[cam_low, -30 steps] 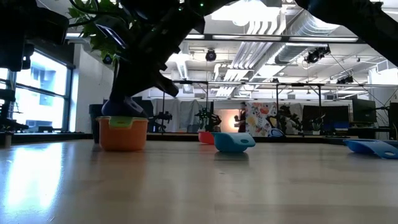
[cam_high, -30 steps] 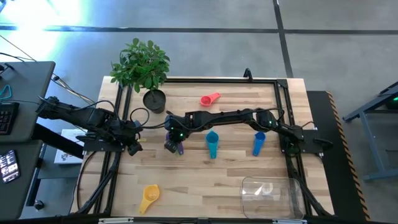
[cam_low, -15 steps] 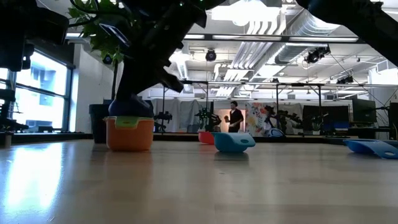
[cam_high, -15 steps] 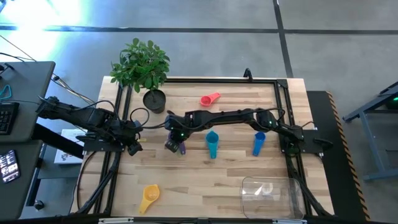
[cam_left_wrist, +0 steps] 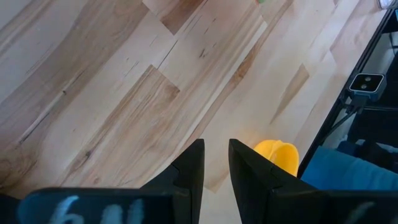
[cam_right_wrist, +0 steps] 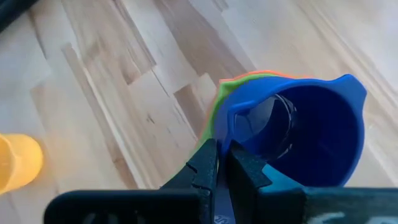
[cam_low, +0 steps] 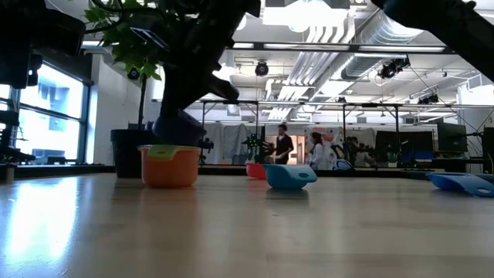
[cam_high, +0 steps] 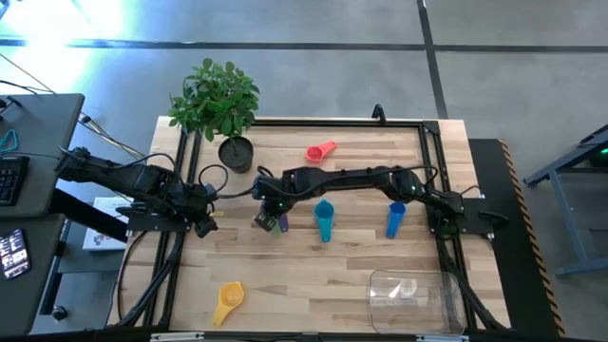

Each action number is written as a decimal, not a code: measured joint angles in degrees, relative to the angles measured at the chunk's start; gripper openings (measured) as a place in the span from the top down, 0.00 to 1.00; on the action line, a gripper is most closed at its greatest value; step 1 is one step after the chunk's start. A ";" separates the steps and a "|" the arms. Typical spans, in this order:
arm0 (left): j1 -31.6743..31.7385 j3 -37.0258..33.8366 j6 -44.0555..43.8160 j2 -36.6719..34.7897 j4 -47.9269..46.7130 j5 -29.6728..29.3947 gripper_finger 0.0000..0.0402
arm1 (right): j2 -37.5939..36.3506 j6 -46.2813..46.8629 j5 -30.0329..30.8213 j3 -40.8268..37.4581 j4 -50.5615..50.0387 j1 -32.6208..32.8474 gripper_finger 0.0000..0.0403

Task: Nest measuring cups in basket
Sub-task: Stack the violet measuring cup on the green measuring cup

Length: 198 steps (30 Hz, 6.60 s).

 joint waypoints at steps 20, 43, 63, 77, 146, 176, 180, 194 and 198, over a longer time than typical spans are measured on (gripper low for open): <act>0.01 0.00 0.00 0.00 0.00 0.00 0.84 | 0.02 6.86 1.21 -0.02 0.23 0.14 0.96; 0.02 0.00 0.00 0.00 0.01 0.00 0.84 | 0.08 8.96 0.33 -0.22 0.52 -0.26 0.95; 0.00 0.00 0.00 0.00 0.02 0.00 0.84 | 0.09 10.39 0.45 -0.22 -0.12 -0.96 0.62; 0.00 0.00 0.00 0.01 0.13 0.01 0.84 | -1.73 12.20 6.96 2.33 -20.55 0.90 0.65; 0.00 0.02 0.00 0.00 0.33 0.02 0.84 | -9.62 5.96 -1.94 -14.65 1.53 -0.67 0.65; 0.01 0.02 0.00 -0.02 0.48 0.00 0.84 | -23.57 21.81 -7.12 -56.61 54.04 0.55 0.65; 0.02 0.02 0.00 0.00 0.48 0.00 0.84 | -22.48 21.87 -7.15 -56.61 54.69 0.56 0.65; 0.00 0.02 0.00 -0.02 0.48 0.00 0.84 | -18.88 24.56 -6.35 -56.57 58.52 2.10 0.65; 0.02 0.02 0.00 -0.02 0.48 0.02 0.84 | -18.38 24.81 -6.19 -56.57 59.16 2.26 0.65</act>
